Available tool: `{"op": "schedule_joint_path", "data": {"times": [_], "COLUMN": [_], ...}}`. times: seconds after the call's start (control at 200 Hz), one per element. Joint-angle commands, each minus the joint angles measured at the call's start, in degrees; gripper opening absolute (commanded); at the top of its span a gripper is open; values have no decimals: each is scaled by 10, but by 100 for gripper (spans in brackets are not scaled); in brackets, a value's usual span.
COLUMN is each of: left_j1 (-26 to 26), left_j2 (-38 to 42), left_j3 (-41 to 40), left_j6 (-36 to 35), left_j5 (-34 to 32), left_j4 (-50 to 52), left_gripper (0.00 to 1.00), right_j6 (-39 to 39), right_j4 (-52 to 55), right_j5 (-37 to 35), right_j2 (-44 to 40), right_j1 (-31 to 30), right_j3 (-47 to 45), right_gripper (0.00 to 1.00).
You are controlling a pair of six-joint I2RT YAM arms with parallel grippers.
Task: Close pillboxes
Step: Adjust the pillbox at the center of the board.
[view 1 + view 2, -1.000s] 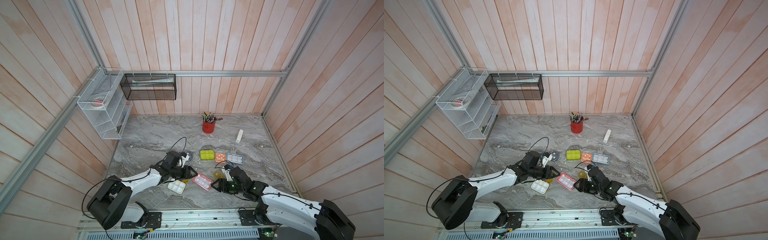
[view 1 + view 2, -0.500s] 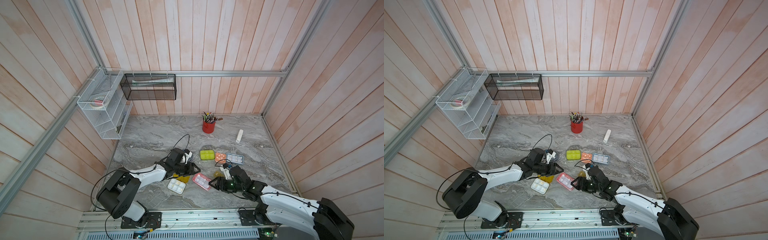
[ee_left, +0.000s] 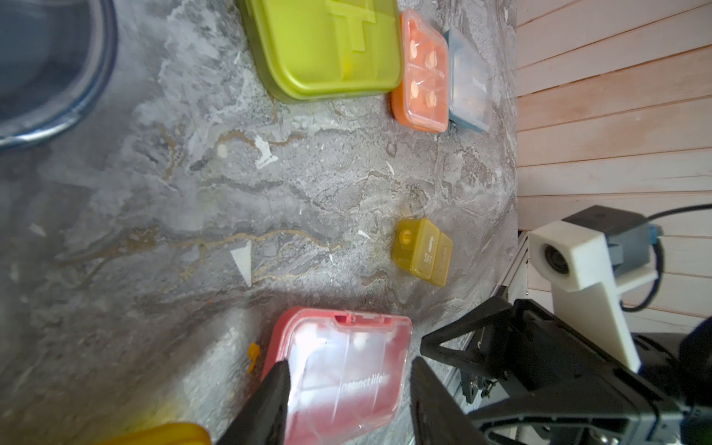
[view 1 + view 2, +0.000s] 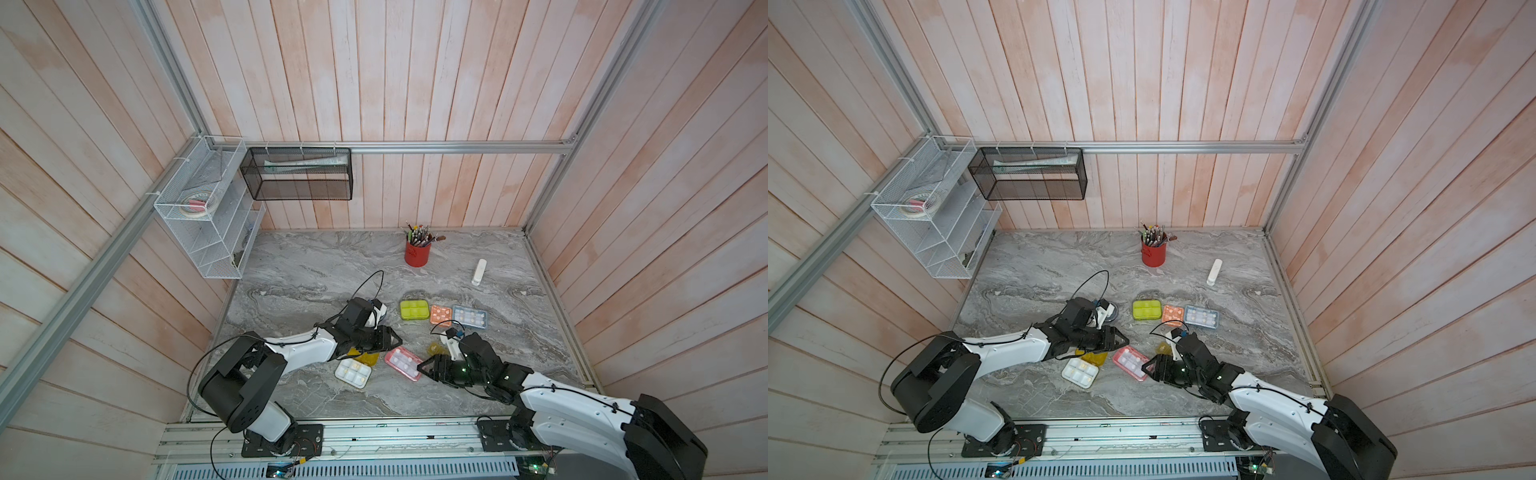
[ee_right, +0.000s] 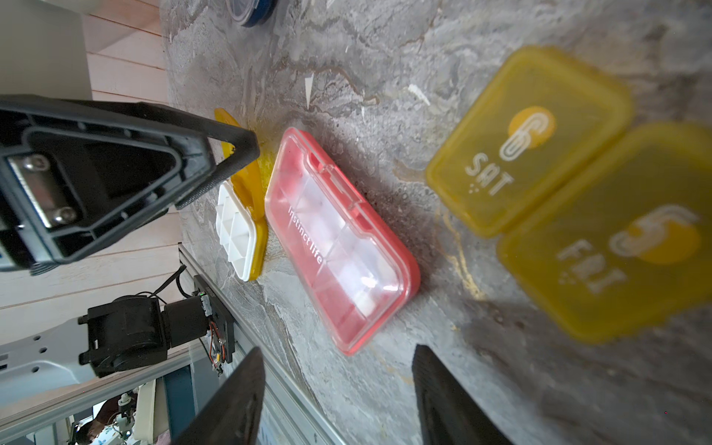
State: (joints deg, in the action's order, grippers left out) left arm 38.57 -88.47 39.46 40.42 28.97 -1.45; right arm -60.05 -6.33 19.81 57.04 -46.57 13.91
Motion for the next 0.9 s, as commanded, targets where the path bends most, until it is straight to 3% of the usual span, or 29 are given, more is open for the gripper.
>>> {"op": "schedule_joint_path", "data": {"times": [0.0,0.495,0.895], "left_j1": [5,59,73], "left_j2": [-8,-40,-48], "left_j3": [16,79,94], "left_j6": [-19,-59,-66], "left_j5": [-35,-119,-142], "left_j4": [21,105,127], "left_gripper": [53,53,53], "right_j6": [-6,5,6], "right_j4": [-24,-19,-18], "right_j5": [13,15,17], "right_j2": [13,26,27], "right_j1": [2,2,2], "right_j3": [-7,8,7], "right_gripper": [63,63,63]}}
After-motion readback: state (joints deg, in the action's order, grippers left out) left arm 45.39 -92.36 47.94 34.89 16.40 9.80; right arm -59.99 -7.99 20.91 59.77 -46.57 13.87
